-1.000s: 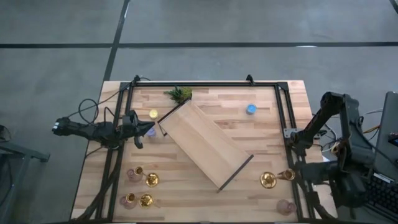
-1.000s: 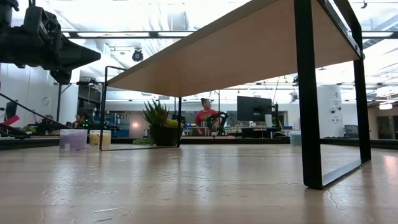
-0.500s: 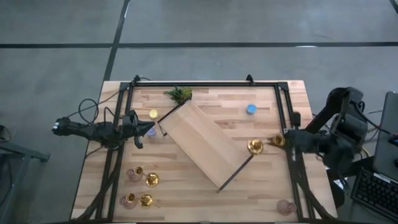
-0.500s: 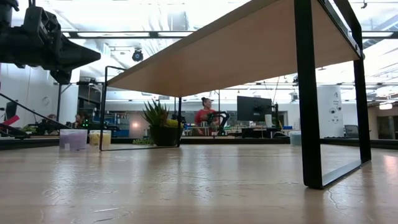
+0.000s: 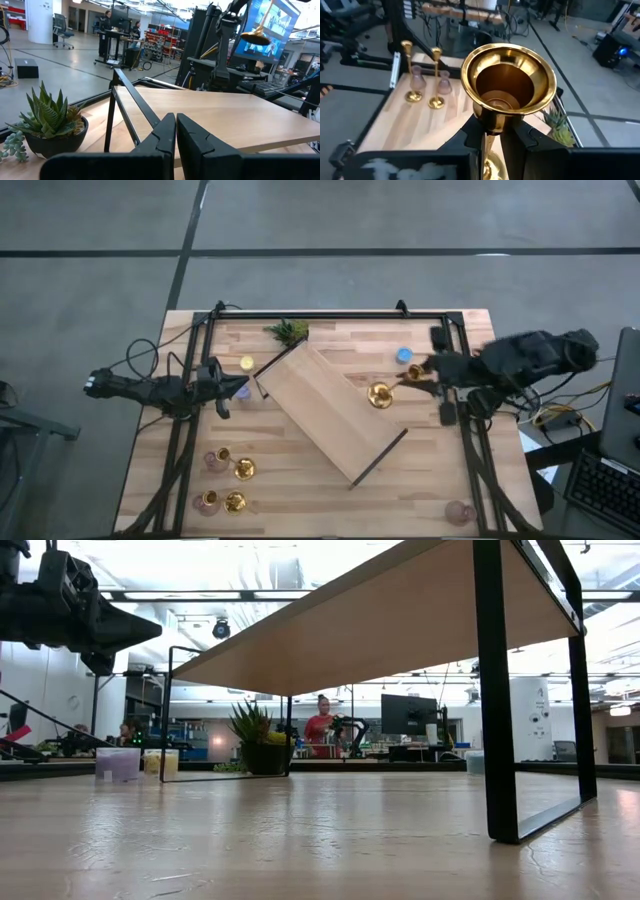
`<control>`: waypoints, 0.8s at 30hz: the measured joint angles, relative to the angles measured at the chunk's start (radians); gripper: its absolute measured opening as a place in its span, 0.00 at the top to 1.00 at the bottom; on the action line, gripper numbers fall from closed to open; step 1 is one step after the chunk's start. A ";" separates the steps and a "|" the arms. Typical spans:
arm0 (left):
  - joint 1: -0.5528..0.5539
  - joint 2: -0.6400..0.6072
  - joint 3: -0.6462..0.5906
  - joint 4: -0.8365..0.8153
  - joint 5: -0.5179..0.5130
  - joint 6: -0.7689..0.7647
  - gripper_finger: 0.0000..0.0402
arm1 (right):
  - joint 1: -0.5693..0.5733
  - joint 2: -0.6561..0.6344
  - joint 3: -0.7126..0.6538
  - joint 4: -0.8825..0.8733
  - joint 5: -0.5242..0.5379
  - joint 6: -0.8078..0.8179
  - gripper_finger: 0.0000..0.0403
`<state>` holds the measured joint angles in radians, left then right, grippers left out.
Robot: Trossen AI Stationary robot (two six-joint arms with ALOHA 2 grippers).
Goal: Pick & Place candle stick holders
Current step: Put the top right gold candle holder on the shelf
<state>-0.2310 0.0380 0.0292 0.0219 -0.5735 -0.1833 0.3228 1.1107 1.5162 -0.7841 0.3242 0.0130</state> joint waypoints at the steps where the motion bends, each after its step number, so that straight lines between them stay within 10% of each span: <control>1: 0.000 0.000 0.000 0.000 0.000 0.000 0.95 | -0.039 0.012 0.000 0.005 -0.027 -0.013 0.92; 11: 0.000 0.000 0.000 0.000 0.000 0.000 0.95 | -0.349 0.172 -0.002 0.121 -0.435 -0.187 0.92; 24: 0.000 0.000 0.000 0.000 0.000 0.000 0.95 | -0.538 0.413 -0.002 0.335 -0.493 -0.206 0.92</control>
<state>-0.2306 0.0380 0.0292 0.0219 -0.5735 -0.1831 -0.2153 1.5233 1.5146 -0.4496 -0.1692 -0.1925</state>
